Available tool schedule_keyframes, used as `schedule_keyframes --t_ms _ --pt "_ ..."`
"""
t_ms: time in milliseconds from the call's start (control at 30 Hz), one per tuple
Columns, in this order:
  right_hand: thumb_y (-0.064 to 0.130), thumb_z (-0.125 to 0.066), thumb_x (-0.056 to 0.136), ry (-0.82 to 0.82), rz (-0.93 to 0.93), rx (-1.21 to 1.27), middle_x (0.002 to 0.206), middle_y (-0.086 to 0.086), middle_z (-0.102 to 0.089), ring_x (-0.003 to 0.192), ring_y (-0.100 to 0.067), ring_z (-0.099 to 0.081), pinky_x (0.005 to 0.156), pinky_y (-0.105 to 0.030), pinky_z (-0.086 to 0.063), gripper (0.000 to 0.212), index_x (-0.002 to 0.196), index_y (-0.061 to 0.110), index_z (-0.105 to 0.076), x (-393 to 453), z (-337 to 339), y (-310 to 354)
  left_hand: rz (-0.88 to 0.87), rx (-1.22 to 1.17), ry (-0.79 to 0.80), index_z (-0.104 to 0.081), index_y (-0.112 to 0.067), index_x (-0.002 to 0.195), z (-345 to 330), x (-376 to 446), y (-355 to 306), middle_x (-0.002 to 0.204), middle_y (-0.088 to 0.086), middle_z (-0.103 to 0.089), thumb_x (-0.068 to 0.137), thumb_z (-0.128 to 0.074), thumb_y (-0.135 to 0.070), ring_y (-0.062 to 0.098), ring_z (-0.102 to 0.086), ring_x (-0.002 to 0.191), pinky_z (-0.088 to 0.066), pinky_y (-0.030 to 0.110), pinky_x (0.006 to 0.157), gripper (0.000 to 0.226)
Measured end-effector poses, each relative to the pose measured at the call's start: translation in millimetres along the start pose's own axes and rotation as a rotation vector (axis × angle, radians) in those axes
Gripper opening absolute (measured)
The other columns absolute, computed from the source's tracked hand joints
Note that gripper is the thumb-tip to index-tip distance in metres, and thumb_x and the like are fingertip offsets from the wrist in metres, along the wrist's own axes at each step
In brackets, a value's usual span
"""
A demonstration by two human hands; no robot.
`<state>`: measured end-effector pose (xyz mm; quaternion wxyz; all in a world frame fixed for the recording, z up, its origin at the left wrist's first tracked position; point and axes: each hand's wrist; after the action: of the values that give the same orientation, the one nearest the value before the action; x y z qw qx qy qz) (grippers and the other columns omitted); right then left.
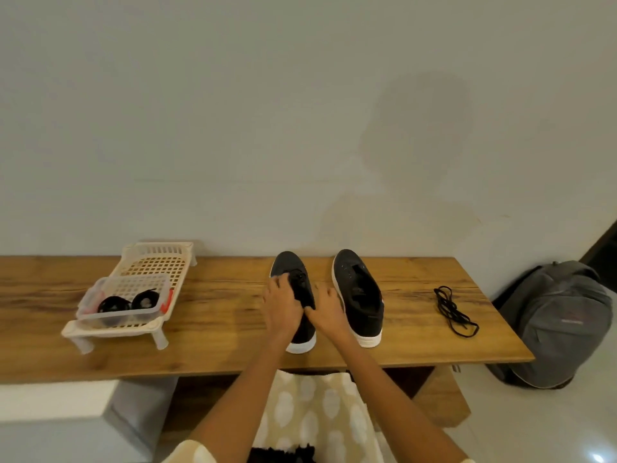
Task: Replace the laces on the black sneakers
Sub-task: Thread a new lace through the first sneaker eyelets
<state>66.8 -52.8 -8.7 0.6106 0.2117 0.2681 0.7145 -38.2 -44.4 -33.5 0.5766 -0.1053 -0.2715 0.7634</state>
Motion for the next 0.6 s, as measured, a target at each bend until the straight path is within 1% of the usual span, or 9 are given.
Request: schedule_keyframes --t_ms 67,100,133,200,267,333,400,500,600 --pt "0.013 -0.052 0.09 0.039 -0.121 0.062 0.119 -0.012 -0.056 0.097 -0.025 -0.058 0.072 -0.026 -0.046 0.043 0.131 0.013 -0.044 -1 -12 8 0.183 -0.144 0.192 -0.034 -0.008 0.138 1 3 20 0.133 0.016 -0.045 0.083 -0.063 -0.013 0.032 -0.051 0.116 -0.049 0.041 0.093 0.063" --pt "0.012 -0.052 0.089 0.041 -0.137 0.066 0.11 -0.011 -0.06 0.089 -0.023 -0.059 0.066 -0.025 -0.045 0.04 0.128 0.013 -0.047 -2 -15 11 0.215 -0.213 0.266 -0.039 -0.007 0.134 2 4 26 0.129 0.018 -0.05 0.081 -0.063 -0.012 0.033 -0.057 0.108 -0.053 0.043 0.086 0.058" --pt "0.012 -0.053 0.087 0.045 -0.129 0.048 0.101 -0.009 -0.061 0.082 -0.021 -0.058 0.062 -0.026 -0.045 0.033 0.12 0.013 -0.051 -3 -15 15 0.215 -0.248 0.296 -0.046 -0.007 0.125 4 4 31 0.122 0.019 -0.055 0.079 -0.062 -0.011 0.033 -0.06 0.1 -0.055 0.044 0.081 0.049" --pt "0.012 -0.053 0.083 0.068 -0.099 -0.001 0.091 -0.008 -0.058 0.077 -0.022 -0.056 0.059 -0.029 -0.047 0.021 0.104 0.013 -0.052 -8 -15 21 0.205 -0.225 0.281 -0.052 -0.005 0.111 8 0 36 0.113 0.019 -0.059 0.076 -0.06 -0.011 0.033 -0.062 0.091 -0.056 0.042 0.074 0.037" --pt "0.013 -0.054 0.08 0.112 -0.077 -0.016 0.097 -0.012 -0.055 0.076 -0.022 -0.055 0.054 -0.026 -0.041 0.028 0.108 0.016 -0.049 -17 -16 22 0.201 -0.225 0.268 -0.052 -0.006 0.112 16 -16 38 0.114 0.017 -0.057 0.077 -0.061 -0.012 0.031 -0.061 0.094 -0.053 0.038 0.071 0.037" --pt "0.014 -0.055 0.079 0.13 -0.072 -0.012 0.088 -0.007 -0.051 0.067 -0.016 -0.048 0.051 -0.022 -0.036 0.028 0.105 0.02 -0.046 -26 -17 20 0.205 -0.247 0.297 -0.048 -0.009 0.119 24 -31 41 0.121 0.014 -0.051 0.081 -0.061 -0.012 0.029 -0.058 0.099 -0.051 0.035 0.074 0.041" --pt "0.014 -0.056 0.079 0.134 -0.049 -0.007 0.083 0.0 -0.05 0.07 -0.016 -0.049 0.055 -0.025 -0.041 0.031 0.109 0.016 -0.05 -36 -18 20 0.193 -0.24 0.299 -0.047 -0.012 0.121 27 -41 47 0.124 0.012 -0.048 0.081 -0.061 -0.014 0.027 -0.058 0.101 -0.052 0.034 0.078 0.042" --pt "0.015 -0.055 0.081 0.142 -0.048 -0.013 0.109 -0.007 -0.054 0.09 -0.022 -0.056 0.066 -0.03 -0.046 0.043 0.124 0.016 -0.051 -48 -17 20 0.159 -0.215 0.292 -0.049 -0.014 0.119 33 -53 53 0.124 0.009 -0.046 0.082 -0.06 -0.017 0.025 -0.057 0.099 -0.049 0.032 0.074 0.038" --pt "0.016 -0.054 0.085 0.147 -0.039 0.011 0.116 -0.009 -0.056 0.096 -0.022 -0.058 0.075 -0.033 -0.051 0.046 0.13 0.019 -0.048 -54 -21 13 0.124 -0.2 0.274 -0.05 -0.016 0.117 33 -62 59 0.118 0.006 -0.047 0.083 -0.059 -0.021 0.022 -0.057 0.092 -0.048 0.031 0.07 0.035"
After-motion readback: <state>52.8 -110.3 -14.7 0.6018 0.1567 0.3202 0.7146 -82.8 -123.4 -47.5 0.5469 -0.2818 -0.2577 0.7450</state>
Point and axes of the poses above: each hand's wrist, its own x-axis towards the middle knuckle, its own z-axis out of the back of the hand, y = z × x
